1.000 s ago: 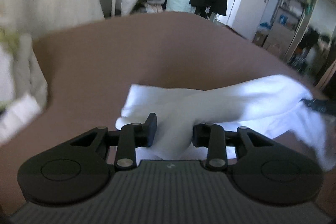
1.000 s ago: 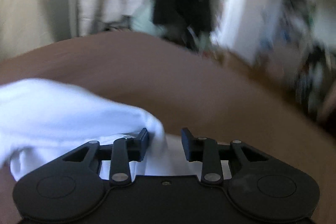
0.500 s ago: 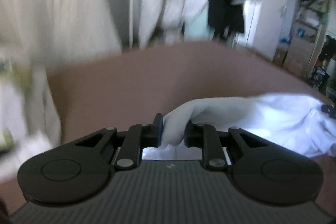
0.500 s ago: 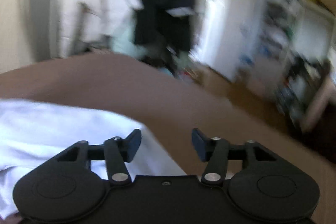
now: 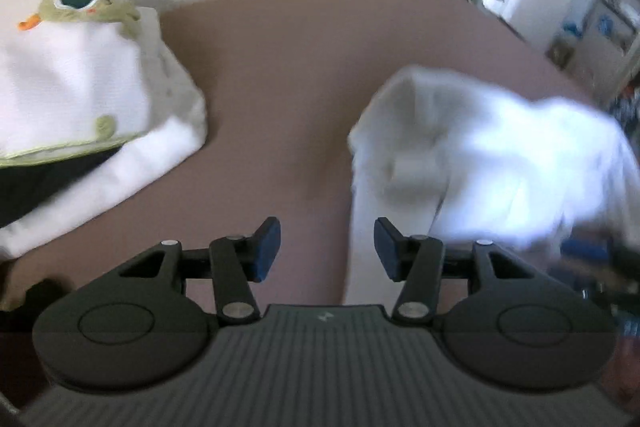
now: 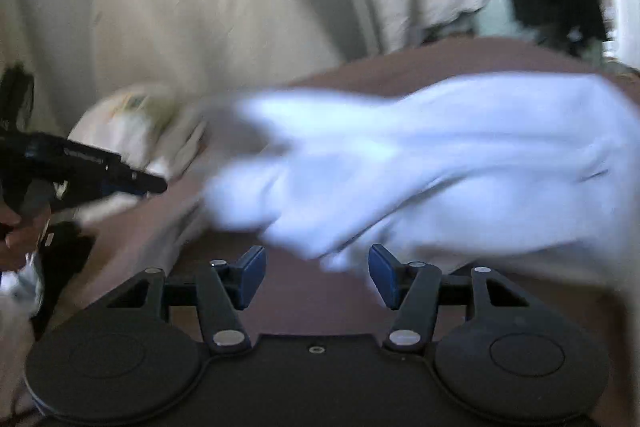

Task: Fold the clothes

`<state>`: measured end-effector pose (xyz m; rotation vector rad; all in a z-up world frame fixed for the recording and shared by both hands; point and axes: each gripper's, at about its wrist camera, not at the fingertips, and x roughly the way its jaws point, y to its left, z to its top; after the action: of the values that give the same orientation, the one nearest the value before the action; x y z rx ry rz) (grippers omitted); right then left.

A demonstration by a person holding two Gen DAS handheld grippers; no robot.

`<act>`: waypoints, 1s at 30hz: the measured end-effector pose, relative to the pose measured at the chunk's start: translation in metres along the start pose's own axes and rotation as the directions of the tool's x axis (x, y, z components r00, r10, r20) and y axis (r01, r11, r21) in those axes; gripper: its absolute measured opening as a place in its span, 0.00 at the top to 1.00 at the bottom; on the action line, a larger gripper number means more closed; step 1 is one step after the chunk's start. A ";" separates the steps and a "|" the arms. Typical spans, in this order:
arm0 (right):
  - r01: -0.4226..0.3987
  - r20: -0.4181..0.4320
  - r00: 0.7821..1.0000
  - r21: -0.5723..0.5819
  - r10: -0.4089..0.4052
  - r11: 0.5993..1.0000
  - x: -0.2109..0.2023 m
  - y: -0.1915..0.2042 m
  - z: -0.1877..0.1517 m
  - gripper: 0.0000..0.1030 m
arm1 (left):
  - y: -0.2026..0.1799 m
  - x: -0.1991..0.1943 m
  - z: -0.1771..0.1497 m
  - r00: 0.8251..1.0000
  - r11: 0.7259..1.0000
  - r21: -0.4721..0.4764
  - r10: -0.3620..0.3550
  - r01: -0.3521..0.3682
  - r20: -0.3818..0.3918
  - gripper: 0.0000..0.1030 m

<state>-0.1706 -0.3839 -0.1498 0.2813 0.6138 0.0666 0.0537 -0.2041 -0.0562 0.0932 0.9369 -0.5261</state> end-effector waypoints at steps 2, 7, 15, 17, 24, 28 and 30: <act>0.001 -0.011 1.000 -0.026 -0.001 1.000 0.010 0.009 -0.001 0.34 | 0.006 0.004 -0.009 0.998 0.999 -0.013 -0.047 0.047 -0.039 0.50; 0.050 0.032 0.998 0.167 -0.056 0.985 0.042 -0.009 0.024 0.11 | 0.000 0.023 -0.012 0.986 0.989 0.002 -0.146 0.147 -0.083 0.34; 0.215 0.127 0.959 0.264 -0.255 0.940 0.054 0.016 0.035 0.86 | -0.010 0.052 -0.013 0.999 0.997 0.080 0.023 -0.019 -0.045 0.68; 0.267 0.168 0.942 0.149 -0.290 0.952 0.039 0.028 0.041 0.88 | -0.004 0.044 -0.011 1.000 0.999 0.054 0.006 -0.005 -0.021 0.75; 0.316 0.278 0.919 -0.095 -0.280 0.944 -0.042 0.048 0.070 0.90 | -0.002 0.017 -0.007 0.995 0.998 0.054 0.035 -0.041 0.097 0.84; 0.371 0.338 0.896 -0.209 -0.289 0.905 -0.090 0.063 0.079 0.90 | -0.011 -0.015 -0.009 0.979 0.992 0.104 0.052 -0.073 0.195 0.84; 0.398 0.354 0.884 -0.222 -0.307 0.890 -0.108 0.061 0.081 0.90 | -0.012 -0.024 -0.011 0.983 0.995 0.098 0.005 -0.023 0.184 0.83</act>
<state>-0.2103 -0.3599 -0.0092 -0.1109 0.3260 -0.2409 0.0287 -0.2025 -0.0420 0.1392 0.7299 -0.5583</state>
